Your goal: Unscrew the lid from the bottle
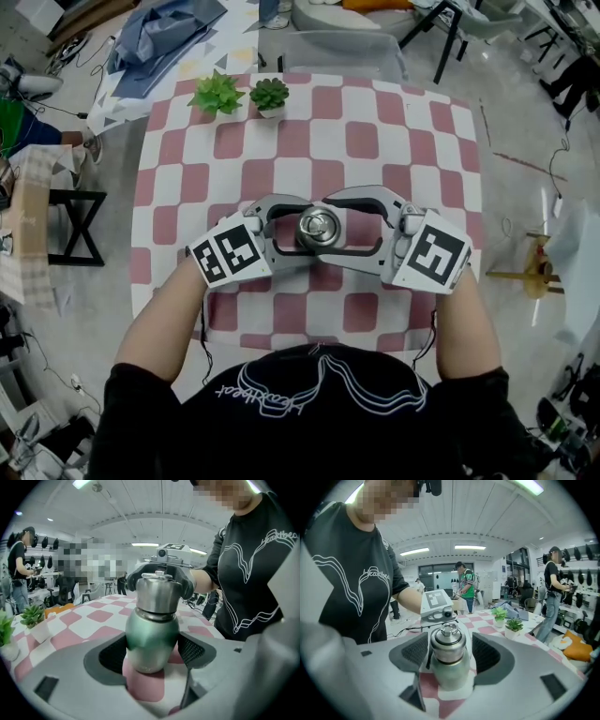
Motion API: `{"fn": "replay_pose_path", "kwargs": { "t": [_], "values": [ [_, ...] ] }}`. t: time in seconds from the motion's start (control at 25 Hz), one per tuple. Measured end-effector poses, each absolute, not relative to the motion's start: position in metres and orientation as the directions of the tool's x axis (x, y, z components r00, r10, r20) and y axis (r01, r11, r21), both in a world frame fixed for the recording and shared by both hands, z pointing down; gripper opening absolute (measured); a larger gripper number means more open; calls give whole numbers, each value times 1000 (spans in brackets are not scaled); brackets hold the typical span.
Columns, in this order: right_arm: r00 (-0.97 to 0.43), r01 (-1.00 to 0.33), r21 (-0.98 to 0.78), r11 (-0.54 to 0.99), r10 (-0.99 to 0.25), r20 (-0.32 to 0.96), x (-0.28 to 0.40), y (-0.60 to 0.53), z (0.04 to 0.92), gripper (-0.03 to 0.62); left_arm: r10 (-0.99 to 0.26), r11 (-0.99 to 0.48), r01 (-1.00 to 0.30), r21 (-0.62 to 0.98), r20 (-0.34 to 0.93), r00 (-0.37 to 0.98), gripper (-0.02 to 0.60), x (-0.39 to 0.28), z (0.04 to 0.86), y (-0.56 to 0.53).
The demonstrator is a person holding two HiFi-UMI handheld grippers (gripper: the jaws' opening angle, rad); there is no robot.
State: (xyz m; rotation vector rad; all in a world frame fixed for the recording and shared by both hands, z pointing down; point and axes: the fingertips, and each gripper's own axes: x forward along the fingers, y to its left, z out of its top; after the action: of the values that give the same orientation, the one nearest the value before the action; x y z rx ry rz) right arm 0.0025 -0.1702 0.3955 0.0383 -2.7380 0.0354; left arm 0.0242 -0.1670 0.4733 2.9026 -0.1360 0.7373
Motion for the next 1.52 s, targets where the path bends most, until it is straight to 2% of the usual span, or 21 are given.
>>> {"fn": "replay_pose_path", "kwargs": {
  "t": [0.2, 0.68, 1.04, 1.52],
  "values": [
    [-938, -209, -77, 975, -178, 298, 7, -172, 386, 304, -174, -959, -257, 118, 471, 865, 345, 25, 475, -167],
    [-830, -510, -60, 858, -472, 297, 12, -165, 399, 305, -481, -792, -598, 121, 479, 734, 345, 24, 476, -164],
    [-808, -545, -18, 838, -520, 276, 8, -163, 403, 253, -559, -721, -682, 122, 481, 676, 345, 26, 476, -162],
    [-829, -506, -16, 862, -482, 283, 7, -163, 405, 245, -530, -754, -647, 117, 475, 703, 345, 25, 477, -162]
  ]
}}
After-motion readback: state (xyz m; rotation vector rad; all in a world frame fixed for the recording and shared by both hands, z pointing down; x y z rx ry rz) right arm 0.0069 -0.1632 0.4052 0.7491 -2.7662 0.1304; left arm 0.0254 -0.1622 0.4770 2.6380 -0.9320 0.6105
